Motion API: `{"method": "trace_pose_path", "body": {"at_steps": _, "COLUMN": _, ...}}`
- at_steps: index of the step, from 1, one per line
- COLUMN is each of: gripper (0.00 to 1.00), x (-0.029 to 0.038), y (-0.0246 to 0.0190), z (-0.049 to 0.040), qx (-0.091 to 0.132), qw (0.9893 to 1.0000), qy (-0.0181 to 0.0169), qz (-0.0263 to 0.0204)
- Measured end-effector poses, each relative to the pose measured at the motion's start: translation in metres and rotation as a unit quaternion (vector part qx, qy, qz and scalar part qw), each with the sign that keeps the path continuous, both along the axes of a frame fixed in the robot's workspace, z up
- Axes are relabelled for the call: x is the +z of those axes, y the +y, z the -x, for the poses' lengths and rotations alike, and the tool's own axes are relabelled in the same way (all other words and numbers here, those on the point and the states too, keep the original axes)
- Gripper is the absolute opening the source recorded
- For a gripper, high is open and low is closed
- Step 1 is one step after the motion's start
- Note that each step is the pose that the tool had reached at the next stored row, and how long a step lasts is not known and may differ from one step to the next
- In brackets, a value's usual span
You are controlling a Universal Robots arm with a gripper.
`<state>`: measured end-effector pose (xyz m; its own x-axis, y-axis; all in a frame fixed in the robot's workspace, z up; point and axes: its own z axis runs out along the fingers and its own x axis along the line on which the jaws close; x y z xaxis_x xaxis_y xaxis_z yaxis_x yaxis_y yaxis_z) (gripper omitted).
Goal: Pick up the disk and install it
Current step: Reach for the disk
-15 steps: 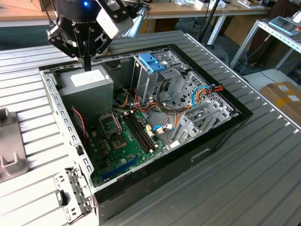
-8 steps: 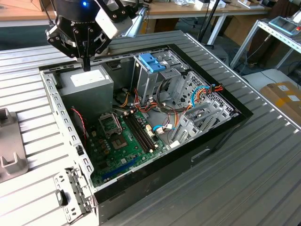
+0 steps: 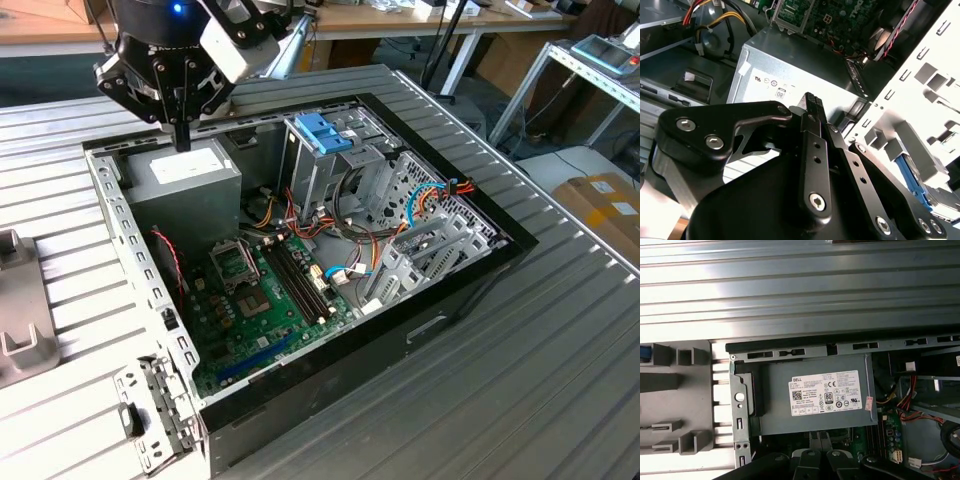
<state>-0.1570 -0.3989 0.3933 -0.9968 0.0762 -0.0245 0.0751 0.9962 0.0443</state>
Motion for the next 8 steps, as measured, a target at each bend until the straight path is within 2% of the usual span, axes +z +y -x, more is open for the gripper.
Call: {"method": "trace_pose_path", "body": {"at_steps": 8, "gripper": 0.1, "x": 0.0, "y": 0.0, "z": 0.0016, "qx": 0.0, "qw": 1.0, "qy": 0.0, "qz": 0.0}}
